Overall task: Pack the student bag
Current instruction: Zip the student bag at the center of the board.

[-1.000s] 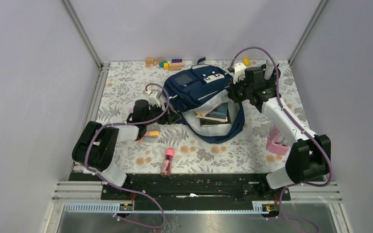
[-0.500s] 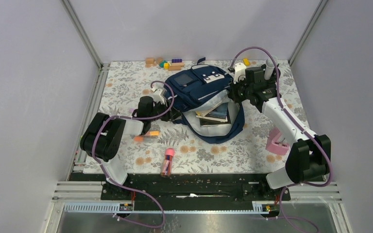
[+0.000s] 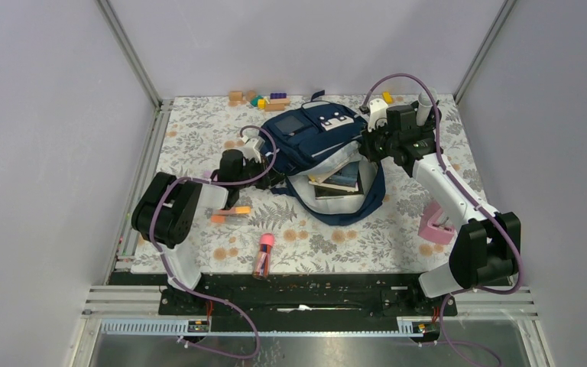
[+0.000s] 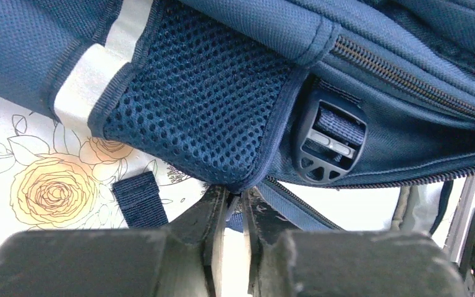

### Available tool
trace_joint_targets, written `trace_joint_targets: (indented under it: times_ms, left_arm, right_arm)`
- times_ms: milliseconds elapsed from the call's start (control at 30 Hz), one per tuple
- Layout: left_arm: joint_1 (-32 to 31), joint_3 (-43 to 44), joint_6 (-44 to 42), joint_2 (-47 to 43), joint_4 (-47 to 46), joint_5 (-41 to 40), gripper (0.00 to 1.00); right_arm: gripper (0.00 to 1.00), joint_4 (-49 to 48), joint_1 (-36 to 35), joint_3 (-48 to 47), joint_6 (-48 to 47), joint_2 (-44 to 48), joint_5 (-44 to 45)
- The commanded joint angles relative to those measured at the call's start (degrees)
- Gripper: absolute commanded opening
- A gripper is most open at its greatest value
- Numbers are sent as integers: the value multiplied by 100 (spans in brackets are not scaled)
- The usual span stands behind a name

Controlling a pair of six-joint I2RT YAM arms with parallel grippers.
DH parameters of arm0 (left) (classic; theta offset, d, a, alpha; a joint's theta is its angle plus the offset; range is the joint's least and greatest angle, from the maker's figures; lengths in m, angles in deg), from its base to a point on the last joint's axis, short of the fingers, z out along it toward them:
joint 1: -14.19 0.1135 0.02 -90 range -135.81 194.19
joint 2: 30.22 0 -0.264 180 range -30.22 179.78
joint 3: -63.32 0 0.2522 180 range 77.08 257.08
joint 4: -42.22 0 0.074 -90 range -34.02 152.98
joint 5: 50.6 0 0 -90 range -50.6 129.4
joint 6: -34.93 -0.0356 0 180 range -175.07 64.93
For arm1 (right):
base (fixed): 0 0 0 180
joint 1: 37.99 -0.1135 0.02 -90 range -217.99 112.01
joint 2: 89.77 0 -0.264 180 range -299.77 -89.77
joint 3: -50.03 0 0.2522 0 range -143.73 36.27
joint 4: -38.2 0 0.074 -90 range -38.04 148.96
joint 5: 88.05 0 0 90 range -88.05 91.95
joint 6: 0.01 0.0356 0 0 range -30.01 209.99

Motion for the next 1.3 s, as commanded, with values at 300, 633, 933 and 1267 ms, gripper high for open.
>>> trace_joint_targets:
  times_ms: [300, 633, 933, 1267]
  left_arm:
    - [-21, -84, 129, -136, -627, 226, 0]
    - [-320, -682, 127, -703, -617, 3, 0]
    - [-554, -849, 316, -843, -553, -88, 0]
    - [-1070, -1070, 650, -1058, -586, -172, 0]
  right_arm:
    - [0, -348, 204, -177, 24, 161, 485]
    - [0, -376, 191, 49, 404, 190, 354]
    - [0, -676, 28, 661, 634, 419, 532]
    - [0, -1523, -387, 1607, 725, 868, 1109]
